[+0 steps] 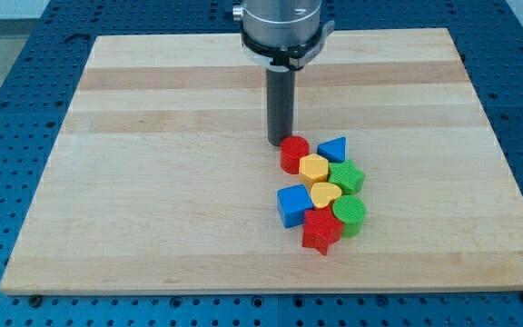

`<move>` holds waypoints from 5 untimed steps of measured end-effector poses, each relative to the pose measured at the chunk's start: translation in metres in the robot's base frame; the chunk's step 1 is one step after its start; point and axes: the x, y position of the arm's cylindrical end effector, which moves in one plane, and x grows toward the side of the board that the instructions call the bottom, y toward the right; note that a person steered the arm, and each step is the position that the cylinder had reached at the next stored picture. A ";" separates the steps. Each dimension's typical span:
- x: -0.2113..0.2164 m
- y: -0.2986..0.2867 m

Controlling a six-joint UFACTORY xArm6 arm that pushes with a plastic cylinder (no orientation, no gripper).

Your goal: Push the red circle to the top left of the blue cube

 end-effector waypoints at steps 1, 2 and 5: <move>-0.013 0.002; -0.014 0.025; 0.006 0.039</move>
